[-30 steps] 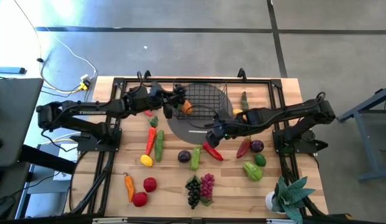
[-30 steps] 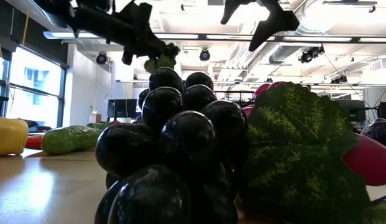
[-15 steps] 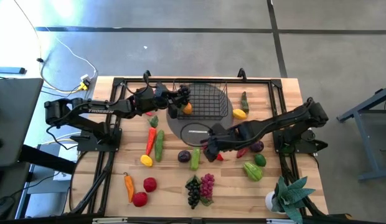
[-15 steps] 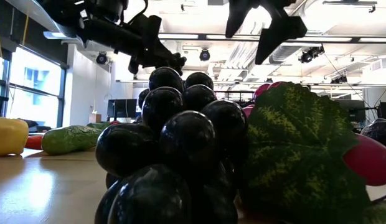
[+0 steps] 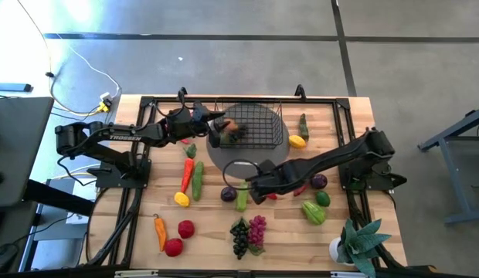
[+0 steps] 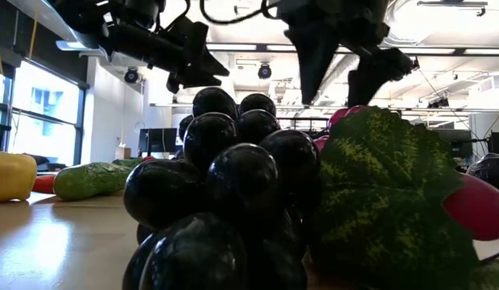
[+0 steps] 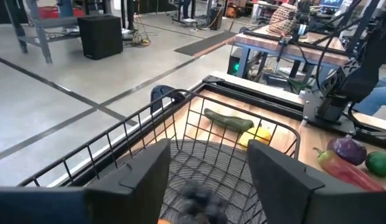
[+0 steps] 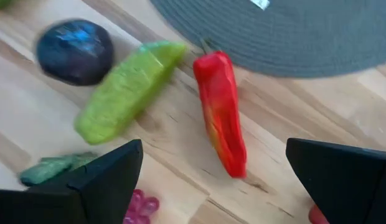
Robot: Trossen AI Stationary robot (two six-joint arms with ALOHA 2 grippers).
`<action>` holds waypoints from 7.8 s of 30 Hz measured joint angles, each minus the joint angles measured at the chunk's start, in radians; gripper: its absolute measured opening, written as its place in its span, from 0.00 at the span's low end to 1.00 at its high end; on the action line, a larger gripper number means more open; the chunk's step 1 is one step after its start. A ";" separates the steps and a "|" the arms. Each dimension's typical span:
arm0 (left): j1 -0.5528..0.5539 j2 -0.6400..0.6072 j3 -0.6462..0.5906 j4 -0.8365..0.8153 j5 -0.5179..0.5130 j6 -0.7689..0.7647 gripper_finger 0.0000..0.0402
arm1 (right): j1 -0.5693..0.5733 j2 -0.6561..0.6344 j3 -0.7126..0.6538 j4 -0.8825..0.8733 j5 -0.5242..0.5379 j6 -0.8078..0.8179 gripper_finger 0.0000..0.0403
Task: Build produce basket
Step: Put the red chili pepper into the black wire basket, then put the red bell pepper into the black wire basket
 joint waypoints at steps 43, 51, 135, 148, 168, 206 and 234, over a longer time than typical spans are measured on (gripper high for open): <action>0.001 -0.252 0.394 -0.770 0.003 0.096 0.53 | -0.005 0.266 0.001 0.062 -0.092 0.053 0.70; 0.001 -0.294 0.394 -0.805 0.002 0.094 0.53 | -0.005 0.268 0.005 0.069 -0.106 0.053 0.38; 0.303 -0.073 0.392 -1.403 -0.067 -0.177 0.53 | -0.712 0.204 0.478 -0.241 -0.091 -1.032 0.53; 0.461 0.018 0.392 -1.355 0.084 -0.146 0.59 | -0.718 0.205 0.478 -0.241 -0.091 -1.085 0.59; 0.475 0.063 0.392 -1.205 0.092 -0.114 0.59 | -0.718 0.205 0.478 -0.214 -0.088 -1.086 0.59; 0.476 0.220 0.369 -1.216 0.063 -0.256 0.76 | -0.718 0.205 0.478 -0.187 -0.090 -1.121 0.59; 0.476 0.417 0.369 -1.135 -0.037 -0.236 0.75 | -0.718 0.205 0.478 -0.172 -0.090 -1.080 0.59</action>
